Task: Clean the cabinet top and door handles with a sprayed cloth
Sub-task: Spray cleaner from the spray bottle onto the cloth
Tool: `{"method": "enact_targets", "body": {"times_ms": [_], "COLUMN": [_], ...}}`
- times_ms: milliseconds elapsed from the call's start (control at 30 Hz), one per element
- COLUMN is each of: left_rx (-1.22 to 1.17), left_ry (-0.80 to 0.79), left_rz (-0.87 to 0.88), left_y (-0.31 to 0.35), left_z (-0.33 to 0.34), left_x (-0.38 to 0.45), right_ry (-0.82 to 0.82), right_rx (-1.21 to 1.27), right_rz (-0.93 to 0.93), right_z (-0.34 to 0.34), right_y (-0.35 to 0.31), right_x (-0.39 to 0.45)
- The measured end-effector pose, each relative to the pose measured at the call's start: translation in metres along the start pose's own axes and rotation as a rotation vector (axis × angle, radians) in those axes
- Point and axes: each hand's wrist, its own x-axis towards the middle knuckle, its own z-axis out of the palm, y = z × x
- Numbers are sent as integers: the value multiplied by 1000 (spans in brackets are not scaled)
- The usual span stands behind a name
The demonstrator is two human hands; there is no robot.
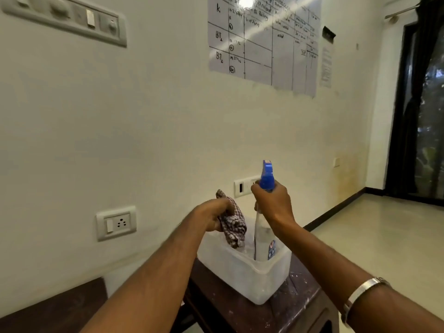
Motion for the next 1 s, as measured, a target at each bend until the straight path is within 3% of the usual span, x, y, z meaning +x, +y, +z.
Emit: {"method": "enact_targets", "body": {"times_ms": [67,200,600,800,1000], "left_rx": [-199,-366,-595,-666,-719], "left_ry": [-10,41,7,11,20], "left_rz": [43,147,392,456,474], "left_y": [5,25,56,42,18], "left_z": [-7,-31,-93,-117,-143], "left_x": [-7,-37,-131,-173,-189], "right_ry": [28,39,-70,-390,-581], "right_rx": [-27,-74,-29,42,104], "right_rz": [0,-96,-396,-274,-96], "right_z": [0,1,-8,27,68], "right_y": [-2,-33,-165,-162,-142], "right_x": [-1,-4,-44,-98,-155]}}
